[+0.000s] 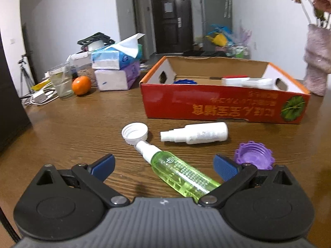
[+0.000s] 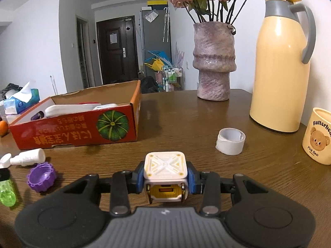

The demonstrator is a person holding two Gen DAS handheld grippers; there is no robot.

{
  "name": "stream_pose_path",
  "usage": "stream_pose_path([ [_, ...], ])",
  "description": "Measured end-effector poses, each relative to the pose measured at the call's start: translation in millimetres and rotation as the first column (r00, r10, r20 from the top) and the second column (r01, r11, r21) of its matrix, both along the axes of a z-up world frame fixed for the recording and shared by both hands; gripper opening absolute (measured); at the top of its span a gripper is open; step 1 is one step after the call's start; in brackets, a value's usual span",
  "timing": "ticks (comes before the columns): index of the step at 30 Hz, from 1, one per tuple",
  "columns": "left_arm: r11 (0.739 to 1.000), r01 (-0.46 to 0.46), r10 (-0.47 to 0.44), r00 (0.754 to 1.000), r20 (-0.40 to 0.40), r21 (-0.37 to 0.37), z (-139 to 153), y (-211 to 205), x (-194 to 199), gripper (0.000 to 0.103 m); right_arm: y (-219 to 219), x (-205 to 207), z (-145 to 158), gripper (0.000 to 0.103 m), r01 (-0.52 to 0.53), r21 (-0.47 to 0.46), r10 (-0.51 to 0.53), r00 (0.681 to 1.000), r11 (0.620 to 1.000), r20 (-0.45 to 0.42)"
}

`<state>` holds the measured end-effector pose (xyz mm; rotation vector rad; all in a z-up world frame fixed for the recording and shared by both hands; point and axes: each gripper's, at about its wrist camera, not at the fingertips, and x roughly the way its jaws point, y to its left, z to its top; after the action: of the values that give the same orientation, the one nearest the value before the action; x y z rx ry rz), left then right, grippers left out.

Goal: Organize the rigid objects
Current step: 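Grasp the small white cube gadget with the right tool, then grasp the green spray bottle with the left tool while right tool holds the cube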

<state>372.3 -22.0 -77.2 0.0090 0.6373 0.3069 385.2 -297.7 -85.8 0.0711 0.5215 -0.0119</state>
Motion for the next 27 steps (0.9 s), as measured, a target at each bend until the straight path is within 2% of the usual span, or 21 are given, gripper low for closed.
stream_pose_path([
  [5, 0.998, -0.048, 0.047, 0.997, -0.066, -0.026, -9.1, 3.5, 14.1, 0.102, 8.9, -4.8, 0.9, 0.038, -0.012, 0.006, 0.012, 1.0, 1.0, 0.006],
  [8, 0.999, -0.04, 0.038, 0.996, -0.078, -0.03, -12.1, 4.4, 14.6, 0.095, 13.3, -7.4, 1.7, 0.038, -0.014, 0.011, 0.014, 1.0, 1.0, 0.01],
  [12, 0.997, -0.031, 0.025, 0.996, -0.085, -0.076, -12.4, 11.1, 12.9, 0.078, 18.5, -10.9, 2.2, 0.038, -0.013, 0.018, 0.012, 1.0, 1.0, 0.013],
  [15, 0.99, -0.023, 0.01, 0.995, -0.095, -0.139, -12.9, 20.2, 10.8, 0.074, 20.9, -14.4, 3.2, 0.038, -0.013, 0.022, 0.013, 1.0, 1.0, 0.017],
  [16, 0.988, -0.019, 0.004, 0.995, -0.095, -0.152, -12.7, 22.8, 9.7, 0.069, 21.2, -15.9, 3.9, 0.038, -0.013, 0.022, 0.013, 1.0, 1.0, 0.021],
  [18, 0.987, -0.008, -0.006, 0.996, -0.089, -0.158, -11.8, 25.2, 6.1, 0.064, 21.7, -18.1, 5.2, 0.038, -0.012, 0.021, 0.011, 0.999, 1.0, 0.031],
  [25, 0.987, 0.033, -0.048, 0.994, -0.093, -0.158, -10.6, 37.3, -11.4, 0.033, 21.2, -20.3, 6.4, 0.038, -0.007, 0.03, 0.006, 0.999, 1.0, 0.034],
  [27, 0.984, 0.036, -0.052, 0.995, -0.084, -0.177, -10.3, 46.4, -16.6, 0.032, 22.5, -21.4, 6.5, 0.038, -0.009, 0.03, 0.008, 0.999, 1.0, 0.037],
])
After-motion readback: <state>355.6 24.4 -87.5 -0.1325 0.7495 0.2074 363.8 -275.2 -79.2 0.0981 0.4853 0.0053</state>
